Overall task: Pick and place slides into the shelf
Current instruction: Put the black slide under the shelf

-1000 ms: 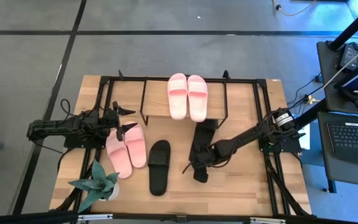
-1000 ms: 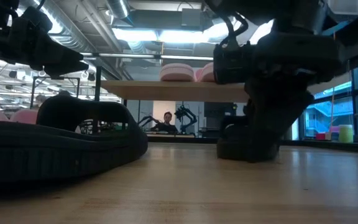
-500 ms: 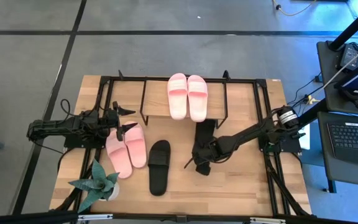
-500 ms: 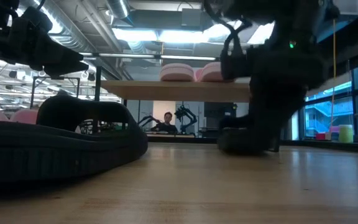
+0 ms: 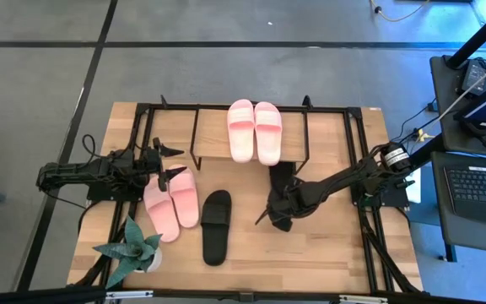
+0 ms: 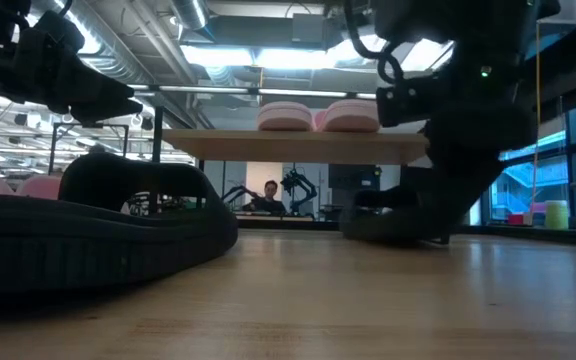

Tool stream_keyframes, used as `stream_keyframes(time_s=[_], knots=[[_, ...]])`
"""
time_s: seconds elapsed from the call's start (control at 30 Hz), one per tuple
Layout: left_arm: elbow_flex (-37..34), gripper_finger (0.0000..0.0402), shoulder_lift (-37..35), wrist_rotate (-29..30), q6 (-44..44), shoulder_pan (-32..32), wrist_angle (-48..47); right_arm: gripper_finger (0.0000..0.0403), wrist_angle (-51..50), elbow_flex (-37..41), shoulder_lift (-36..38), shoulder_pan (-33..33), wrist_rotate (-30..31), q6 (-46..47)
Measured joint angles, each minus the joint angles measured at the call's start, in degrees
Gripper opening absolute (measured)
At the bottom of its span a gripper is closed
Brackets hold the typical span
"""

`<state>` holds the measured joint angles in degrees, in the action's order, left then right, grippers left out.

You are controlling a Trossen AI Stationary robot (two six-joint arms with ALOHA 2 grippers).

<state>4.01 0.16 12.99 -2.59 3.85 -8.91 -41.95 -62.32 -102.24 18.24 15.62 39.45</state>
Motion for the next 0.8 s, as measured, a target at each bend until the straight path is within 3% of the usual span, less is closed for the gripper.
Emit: stream_keyframes(time_s=[0.43, 0.8], knots=[[0.0, 0.0276, 0.0, 0.0, 0.1, 0.0, 0.0, 0.0232, 3.6, 5.4, 0.1, -4.3, 0.1, -0.9], [0.0, 0.0276, 0.0, 0.0, 1.2, 0.0, -0.1, 0.0232, 5.7, 4.4, -0.1, -5.0, 0.9, -3.9]])
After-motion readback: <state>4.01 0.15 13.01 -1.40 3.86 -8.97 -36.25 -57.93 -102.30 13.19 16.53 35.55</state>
